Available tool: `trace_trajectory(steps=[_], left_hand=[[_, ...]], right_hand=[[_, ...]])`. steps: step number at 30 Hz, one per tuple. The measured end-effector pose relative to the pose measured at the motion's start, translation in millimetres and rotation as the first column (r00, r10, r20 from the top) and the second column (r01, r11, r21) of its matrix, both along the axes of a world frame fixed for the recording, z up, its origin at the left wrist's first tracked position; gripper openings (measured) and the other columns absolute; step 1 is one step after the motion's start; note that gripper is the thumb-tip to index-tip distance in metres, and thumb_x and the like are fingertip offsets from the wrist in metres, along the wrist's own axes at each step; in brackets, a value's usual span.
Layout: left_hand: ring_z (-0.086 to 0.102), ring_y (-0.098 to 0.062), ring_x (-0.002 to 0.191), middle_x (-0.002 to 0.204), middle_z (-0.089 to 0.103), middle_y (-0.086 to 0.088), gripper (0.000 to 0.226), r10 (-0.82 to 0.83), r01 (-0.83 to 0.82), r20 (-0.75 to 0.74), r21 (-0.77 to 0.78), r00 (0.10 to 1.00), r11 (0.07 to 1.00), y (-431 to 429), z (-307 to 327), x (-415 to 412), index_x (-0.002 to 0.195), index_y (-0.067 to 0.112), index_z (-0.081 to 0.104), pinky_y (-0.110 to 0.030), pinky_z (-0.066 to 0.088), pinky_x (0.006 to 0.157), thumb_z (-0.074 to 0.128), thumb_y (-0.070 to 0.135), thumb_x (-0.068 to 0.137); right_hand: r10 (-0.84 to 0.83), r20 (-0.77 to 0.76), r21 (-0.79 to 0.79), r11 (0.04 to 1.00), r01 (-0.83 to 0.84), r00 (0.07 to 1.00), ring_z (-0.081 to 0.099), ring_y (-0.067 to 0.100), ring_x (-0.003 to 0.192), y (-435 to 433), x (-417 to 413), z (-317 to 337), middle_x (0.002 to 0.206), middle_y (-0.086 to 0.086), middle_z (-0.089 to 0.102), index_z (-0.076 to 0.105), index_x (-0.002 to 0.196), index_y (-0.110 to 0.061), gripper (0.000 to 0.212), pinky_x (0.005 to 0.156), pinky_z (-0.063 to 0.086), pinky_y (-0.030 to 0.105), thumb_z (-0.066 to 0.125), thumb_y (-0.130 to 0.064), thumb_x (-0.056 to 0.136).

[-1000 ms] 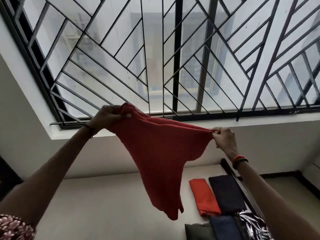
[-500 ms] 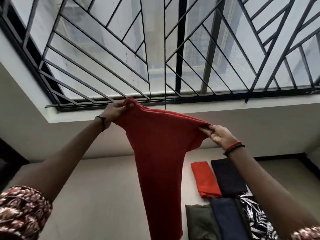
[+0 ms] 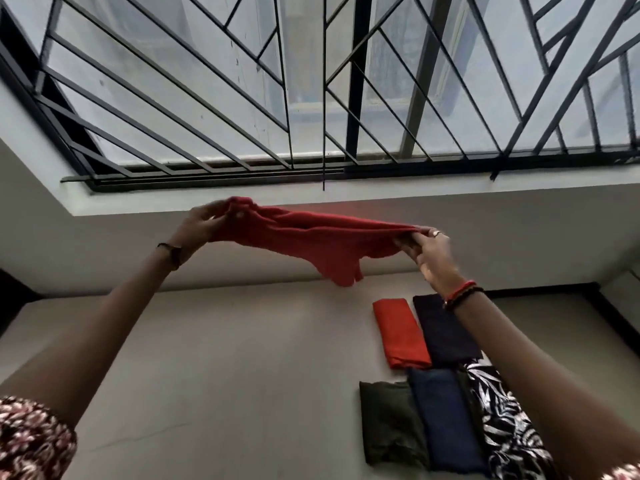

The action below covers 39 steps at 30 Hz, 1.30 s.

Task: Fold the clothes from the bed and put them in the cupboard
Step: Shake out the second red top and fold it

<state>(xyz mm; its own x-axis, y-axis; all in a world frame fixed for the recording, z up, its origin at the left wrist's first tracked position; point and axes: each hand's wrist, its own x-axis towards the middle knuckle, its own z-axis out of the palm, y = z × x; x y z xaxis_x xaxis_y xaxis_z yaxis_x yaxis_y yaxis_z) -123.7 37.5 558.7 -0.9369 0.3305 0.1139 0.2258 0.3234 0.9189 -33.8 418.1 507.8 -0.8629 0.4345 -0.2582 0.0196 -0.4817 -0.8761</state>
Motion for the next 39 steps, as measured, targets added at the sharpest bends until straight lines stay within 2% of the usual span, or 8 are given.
trace_trajectory(steps=[4, 8, 14, 19, 23, 27, 30, 39], left_hand=[[0.056, 0.011, 0.103, 0.119, 0.058, -0.009, 0.030, -0.091, 0.093, 0.024, -0.149, 0.996, 0.984, -36.3, -78.0, 34.9, 0.121, 0.001, 0.057, -0.010, 0.045, 0.090, 0.055, 0.006, 0.091], [0.050, 0.015, 0.105, 0.121, 0.055, 0.027, 0.056, -0.050, 0.041, -0.020, -0.321, 0.999, 0.946, -71.8, -185.1, 90.2, 0.113, 0.018, 0.064, -0.005, 0.039, 0.088, 0.052, 0.062, 0.081], [0.051, -0.005, 0.100, 0.128, 0.057, 0.010, 0.032, -0.021, -0.030, -0.078, -0.603, 0.997, 0.797, -138.4, -413.8, 212.6, 0.105, 0.040, 0.060, -0.040, 0.043, 0.078, 0.044, 0.057, 0.084], [0.046, -0.022, 0.110, 0.125, 0.051, 0.001, 0.031, 0.118, -0.152, -0.097, -0.659, 0.988, 0.737, -150.4, -512.9, 308.1, 0.100, 0.031, 0.058, -0.050, 0.045, 0.077, 0.040, 0.051, 0.085], [0.039, -0.029, 0.122, 0.131, 0.047, -0.003, 0.027, 0.200, -0.106, 0.044, -0.727, 0.979, 0.679, -155.9, -566.0, 343.0, 0.103, 0.031, 0.054, -0.061, 0.043, 0.085, 0.042, 0.033, 0.079], [0.032, -0.038, 0.136, 0.142, 0.045, -0.011, 0.035, 0.362, -0.125, 0.212, -0.686, 0.908, 0.716, -154.6, -599.3, 357.3, 0.105, 0.031, 0.059, -0.063, 0.025, 0.103, 0.035, 0.040, 0.082], [0.014, -0.031, 0.143, 0.152, 0.030, -0.005, 0.051, 0.445, -0.179, 0.307, -0.619, 0.841, 0.765, -149.2, -601.1, 354.8, 0.105, 0.031, 0.067, -0.055, 0.008, 0.112, 0.030, 0.049, 0.076], [-0.002, -0.002, 0.141, 0.149, 0.015, 0.021, 0.062, 0.516, -0.319, 0.479, -0.434, 0.710, 0.843, -147.0, -598.1, 344.4, 0.121, 0.034, 0.052, -0.031, -0.009, 0.113, 0.038, 0.067, 0.070]], right_hand=[[0.107, 0.078, 0.098, 0.989, -0.115, 0.991, 0.071, 0.021, 0.073, -20.5, 46.5, -71.4, 0.080, 0.015, 0.068, 0.053, 0.086, -0.002, 0.019, 0.065, 0.059, 0.026, 0.041, 0.007, 0.096], [0.194, 0.319, 0.144, 0.958, -0.249, 0.928, 0.072, 0.022, 0.072, -51.4, 105.6, -174.8, 0.075, 0.011, 0.072, 0.060, 0.088, 0.001, 0.017, 0.061, 0.057, 0.023, 0.046, 0.009, 0.093], [0.299, 0.619, 0.323, 0.746, -0.582, 0.727, 0.059, 0.000, 0.052, -96.4, 201.5, -348.5, 0.054, -0.005, 0.064, 0.071, 0.071, -0.013, 0.033, 0.054, 0.049, 0.016, 0.057, 0.013, 0.085], [0.228, 0.718, 0.479, 0.523, -0.705, 0.658, 0.056, -0.003, 0.077, -117.3, 267.4, -432.2, 0.086, 0.006, 0.053, 0.072, 0.079, -0.023, 0.032, 0.066, 0.042, 0.009, 0.082, -0.047, 0.062], [0.274, 0.671, 0.635, 0.266, -0.725, 0.689, 0.055, 0.001, 0.087, -114.0, 292.7, -452.7, 0.108, -0.006, 0.047, 0.068, 0.077, -0.054, 0.050, 0.076, 0.042, 0.008, 0.083, -0.007, 0.067], [0.365, 0.589, 0.743, 0.107, -0.661, 0.721, 0.051, 0.020, 0.111, -98.3, 271.1, -456.6, 0.121, 0.008, 0.056, 0.065, 0.090, -0.032, 0.013, 0.097, 0.035, 0.017, 0.066, -0.036, 0.077], [0.492, 0.611, 0.712, 0.002, -0.702, 0.621, 0.045, -0.003, 0.123, -87.5, 222.9, -437.4, 0.123, -0.014, 0.060, 0.061, 0.097, -0.039, 0.015, 0.100, 0.033, 0.009, 0.054, -0.050, 0.088], [0.569, 0.755, 0.566, -0.315, -0.762, 0.326, 0.057, -0.005, 0.074, -123.2, 26.0, -413.6, 0.085, 0.002, 0.066, 0.061, 0.094, -0.022, 0.014, 0.072, 0.043, 0.015, 0.060, -0.008, 0.091]])
